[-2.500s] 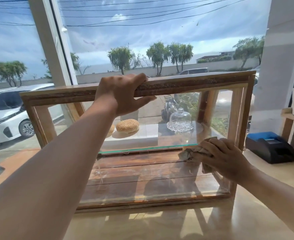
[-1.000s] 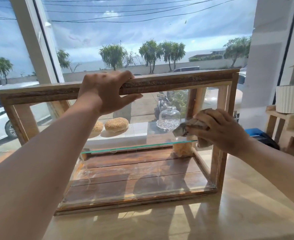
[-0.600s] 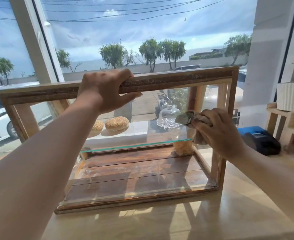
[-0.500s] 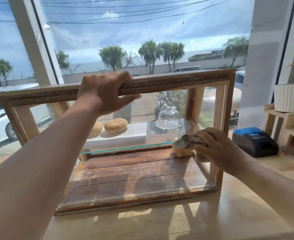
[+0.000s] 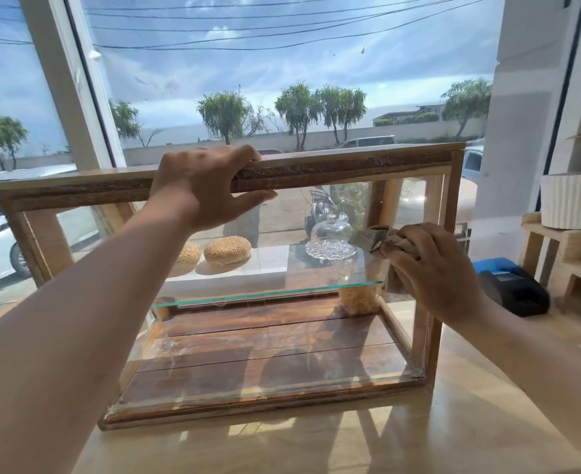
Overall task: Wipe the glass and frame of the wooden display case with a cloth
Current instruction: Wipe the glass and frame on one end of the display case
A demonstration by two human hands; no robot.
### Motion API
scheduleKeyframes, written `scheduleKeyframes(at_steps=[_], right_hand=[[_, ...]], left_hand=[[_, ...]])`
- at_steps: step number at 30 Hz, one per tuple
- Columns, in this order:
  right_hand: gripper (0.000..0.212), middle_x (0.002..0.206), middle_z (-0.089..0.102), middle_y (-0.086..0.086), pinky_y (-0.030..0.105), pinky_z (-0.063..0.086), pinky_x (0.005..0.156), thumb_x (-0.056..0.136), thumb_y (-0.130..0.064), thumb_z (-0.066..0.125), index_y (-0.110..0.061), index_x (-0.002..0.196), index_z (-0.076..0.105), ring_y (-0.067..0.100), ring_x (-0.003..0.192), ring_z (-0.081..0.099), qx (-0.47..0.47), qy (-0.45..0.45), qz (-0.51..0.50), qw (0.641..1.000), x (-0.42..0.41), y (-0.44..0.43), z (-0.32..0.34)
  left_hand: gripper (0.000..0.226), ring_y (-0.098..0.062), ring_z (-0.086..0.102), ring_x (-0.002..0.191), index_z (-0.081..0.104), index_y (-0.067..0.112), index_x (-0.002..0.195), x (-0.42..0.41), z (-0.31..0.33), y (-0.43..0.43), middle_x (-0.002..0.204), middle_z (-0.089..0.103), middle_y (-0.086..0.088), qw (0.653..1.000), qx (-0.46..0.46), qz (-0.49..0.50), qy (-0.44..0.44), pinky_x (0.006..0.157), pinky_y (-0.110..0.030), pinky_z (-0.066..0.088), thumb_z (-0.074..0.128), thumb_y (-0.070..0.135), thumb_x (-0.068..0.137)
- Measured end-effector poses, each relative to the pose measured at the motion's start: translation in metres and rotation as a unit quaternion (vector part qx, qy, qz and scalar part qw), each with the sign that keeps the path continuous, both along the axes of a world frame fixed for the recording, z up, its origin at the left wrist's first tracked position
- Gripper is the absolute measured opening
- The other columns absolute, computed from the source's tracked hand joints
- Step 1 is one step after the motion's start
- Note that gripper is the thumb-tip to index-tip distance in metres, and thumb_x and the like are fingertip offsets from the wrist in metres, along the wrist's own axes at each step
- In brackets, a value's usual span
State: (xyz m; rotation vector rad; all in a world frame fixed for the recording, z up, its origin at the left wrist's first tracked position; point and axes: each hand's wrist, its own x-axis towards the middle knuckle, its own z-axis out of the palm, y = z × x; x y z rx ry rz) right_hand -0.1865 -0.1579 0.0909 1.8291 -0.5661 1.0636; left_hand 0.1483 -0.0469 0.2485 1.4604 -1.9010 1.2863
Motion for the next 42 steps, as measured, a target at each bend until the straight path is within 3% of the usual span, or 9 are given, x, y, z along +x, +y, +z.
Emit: scheduleKeyframes(at_steps=[6, 8, 12, 14, 21, 28, 34, 38, 42], right_hand=[[0.073, 0.117, 0.059, 0.014, 0.045, 0.058, 0.082, 0.059, -0.029, 0.092, -0.017, 0.119, 0.051, 0.032, 0.103, 0.049, 0.093, 0.187, -0.020, 0.978, -0.011, 0.022, -0.083], [0.067, 0.112, 0.066, 0.014, 0.042, 0.059, 0.080, 0.064, -0.030, 0.090, -0.018, 0.117, 0.051, 0.031, 0.102, 0.054, 0.094, 0.174, 0.003, 0.980, -0.007, 0.026, -0.067], [0.034, 0.120, 0.046, 0.015, 0.042, 0.048, 0.088, 0.088, -0.020, 0.061, -0.013, 0.121, 0.054, 0.033, 0.102, 0.046, 0.010, 0.003, 0.055, 0.998, 0.017, 0.023, 0.021], [0.030, 0.119, 0.045, 0.015, 0.042, 0.044, 0.089, 0.092, -0.016, 0.060, -0.011, 0.121, 0.060, 0.035, 0.102, 0.045, -0.005, -0.045, 0.067, 0.997, 0.031, 0.021, 0.057], [0.042, 0.122, 0.049, 0.016, 0.046, 0.048, 0.089, 0.083, -0.017, 0.075, -0.012, 0.122, 0.059, 0.036, 0.105, 0.050, 0.015, -0.027, 0.049, 0.998, 0.057, 0.014, 0.018], [0.047, 0.117, 0.060, 0.009, 0.039, 0.054, 0.081, 0.075, -0.013, 0.079, -0.020, 0.115, 0.055, 0.029, 0.099, 0.053, 0.052, 0.206, 0.040, 0.976, 0.046, 0.028, -0.045], [0.028, 0.115, 0.055, 0.013, 0.043, 0.051, 0.081, 0.092, -0.010, 0.061, -0.015, 0.119, 0.058, 0.034, 0.092, 0.053, 0.001, 0.022, 0.085, 0.996, 0.073, 0.034, 0.071], [0.027, 0.111, 0.065, 0.016, 0.045, 0.054, 0.077, 0.088, -0.008, 0.066, -0.012, 0.114, 0.068, 0.034, 0.090, 0.059, -0.025, 0.062, 0.061, 0.996, 0.083, 0.032, 0.077], [0.029, 0.119, 0.053, 0.012, 0.044, 0.053, 0.080, 0.088, -0.014, 0.060, -0.014, 0.117, 0.062, 0.032, 0.099, 0.050, -0.005, 0.050, 0.084, 0.995, 0.088, 0.030, 0.044]], left_hand=[[0.061, -0.025, 0.067, 0.082, 0.050, 0.038, 0.117, -0.001, 0.000, 0.002, 0.100, 0.070, 0.006, 1.000, 0.004, 0.006, 0.003, 0.062, -0.029, 0.040, 0.032, 0.082, 0.080], [0.060, -0.025, 0.067, 0.083, 0.051, 0.037, 0.117, -0.003, 0.001, 0.003, 0.101, 0.070, 0.007, 1.000, 0.004, 0.005, 0.006, 0.063, -0.030, 0.044, 0.034, 0.081, 0.080], [0.060, -0.025, 0.067, 0.082, 0.051, 0.037, 0.118, -0.003, 0.000, 0.003, 0.101, 0.070, 0.007, 1.000, 0.011, 0.007, 0.007, 0.064, -0.031, 0.047, 0.035, 0.080, 0.080], [0.060, -0.024, 0.067, 0.081, 0.051, 0.037, 0.118, -0.002, 0.001, 0.003, 0.101, 0.070, 0.008, 1.000, 0.011, 0.008, 0.007, 0.062, -0.029, 0.045, 0.033, 0.081, 0.081], [0.059, -0.022, 0.067, 0.075, 0.051, 0.037, 0.116, -0.002, 0.000, 0.003, 0.094, 0.070, 0.009, 1.000, 0.002, 0.005, 0.000, 0.055, -0.023, 0.034, 0.031, 0.081, 0.081], [0.059, -0.021, 0.065, 0.078, 0.047, 0.039, 0.117, -0.002, 0.001, 0.004, 0.097, 0.068, 0.010, 1.000, 0.019, 0.020, 0.009, 0.056, -0.025, 0.034, 0.030, 0.082, 0.081], [0.064, -0.015, 0.053, 0.082, 0.035, 0.051, 0.131, 0.004, 0.020, 0.013, 0.111, 0.065, 0.010, 0.983, 0.172, 0.025, 0.065, 0.061, -0.027, 0.040, 0.041, 0.083, 0.076], [0.081, -0.019, 0.058, 0.095, 0.027, 0.061, 0.138, 0.015, 0.027, 0.021, 0.116, 0.064, 0.009, 0.970, 0.214, 0.059, 0.095, 0.073, -0.032, 0.048, 0.040, 0.091, 0.063], [0.079, -0.019, 0.059, 0.093, 0.029, 0.061, 0.135, 0.017, 0.021, 0.018, 0.113, 0.065, 0.012, 0.979, 0.174, 0.066, 0.087, 0.064, -0.029, 0.041, 0.036, 0.094, 0.064]])
